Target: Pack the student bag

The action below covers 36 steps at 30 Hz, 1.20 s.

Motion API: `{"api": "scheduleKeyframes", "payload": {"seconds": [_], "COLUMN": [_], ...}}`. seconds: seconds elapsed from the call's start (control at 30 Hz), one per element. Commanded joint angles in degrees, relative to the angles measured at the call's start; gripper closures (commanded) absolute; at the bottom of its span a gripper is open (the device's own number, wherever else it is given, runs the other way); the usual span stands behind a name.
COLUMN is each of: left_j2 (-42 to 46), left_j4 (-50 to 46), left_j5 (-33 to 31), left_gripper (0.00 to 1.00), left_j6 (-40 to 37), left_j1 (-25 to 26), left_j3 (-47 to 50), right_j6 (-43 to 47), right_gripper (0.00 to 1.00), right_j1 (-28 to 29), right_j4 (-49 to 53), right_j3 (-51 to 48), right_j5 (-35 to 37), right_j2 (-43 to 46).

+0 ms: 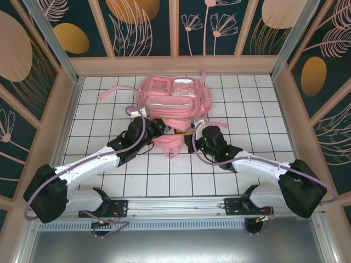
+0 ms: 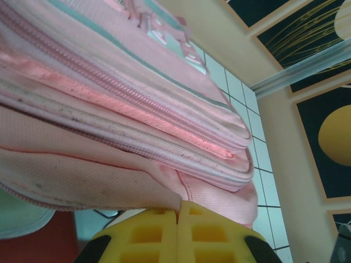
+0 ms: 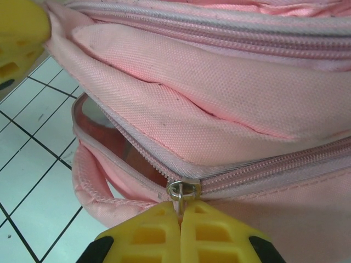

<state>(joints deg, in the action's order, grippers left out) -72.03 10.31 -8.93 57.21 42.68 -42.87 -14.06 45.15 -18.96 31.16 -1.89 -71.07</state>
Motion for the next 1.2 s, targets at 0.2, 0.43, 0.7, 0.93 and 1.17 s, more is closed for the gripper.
{"api": "scheduleKeyframes", "payload": {"seconds": [0.2, 0.43, 0.7, 0.93, 1.17], "left_j2": [0.9, 0.5, -4.9, -5.2, -0.8], "left_j4": [3.5, 5.5, 10.9, 10.5, 3.0], "left_j5": [1.5, 2.6, 3.6, 2.8, -0.3], "left_gripper": [1.00, 1.00, 1.00, 1.00, 0.65], "left_j6": [1.1, 2.6, 3.6, 3.9, 1.3], "left_j1": [-0.4, 1.1, 3.5, 4.1, 4.1], "left_j3": [6.0, 11.0, 9.4, 9.6, 9.8], "right_j6": [0.4, -0.8, -3.1, -3.9, -3.5], "right_gripper": [1.00, 1.00, 1.00, 1.00, 0.75], "right_j1": [-0.1, 1.1, 9.1, 12.2, 11.4], "right_j4": [-2.9, -4.3, -6.4, -8.8, -7.6], "right_j3": [-0.4, -1.9, 1.2, 5.9, 6.3], "right_j5": [-2.5, -4.3, -2.0, -3.8, -3.6], "right_j2": [-1.3, -2.6, -7.8, -14.1, -13.2]}}
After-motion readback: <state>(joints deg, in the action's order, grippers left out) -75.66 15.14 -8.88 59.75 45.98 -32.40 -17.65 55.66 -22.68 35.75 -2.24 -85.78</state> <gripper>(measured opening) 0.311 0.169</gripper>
